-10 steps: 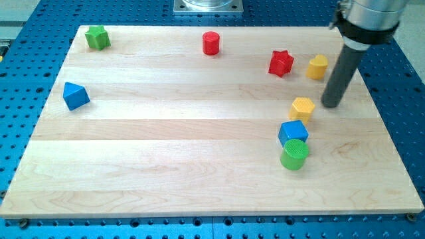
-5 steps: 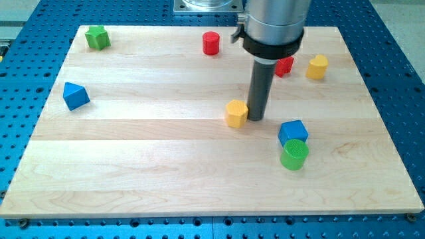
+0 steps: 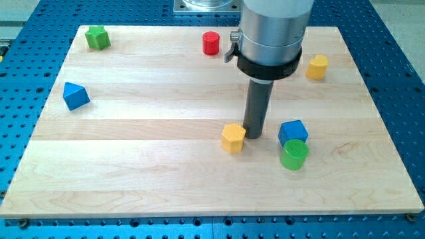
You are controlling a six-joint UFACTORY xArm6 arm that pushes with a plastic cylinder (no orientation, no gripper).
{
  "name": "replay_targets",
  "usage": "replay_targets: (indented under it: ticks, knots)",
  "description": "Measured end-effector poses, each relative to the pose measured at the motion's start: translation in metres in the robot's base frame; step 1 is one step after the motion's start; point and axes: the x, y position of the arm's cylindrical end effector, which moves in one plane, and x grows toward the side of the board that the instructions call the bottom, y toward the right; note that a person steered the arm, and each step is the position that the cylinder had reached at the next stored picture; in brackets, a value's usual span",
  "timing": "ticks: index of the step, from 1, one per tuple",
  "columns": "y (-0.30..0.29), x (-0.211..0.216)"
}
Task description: Push the yellow hexagon towards bottom middle end
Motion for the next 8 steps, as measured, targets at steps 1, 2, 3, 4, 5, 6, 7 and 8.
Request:
replay_targets:
  ticks: [1, 2, 3, 4, 5, 6, 7, 8]
  knots:
    - [-0.006, 0.008]
    - [-0.032, 0.012]
    - [-0.054, 0.016]
    - [-0.048, 0.022]
    - [-0.052, -0.013]
    - [-0.074, -0.031]
    - [-0.075, -0.017]
    - [-0.067, 0.023]
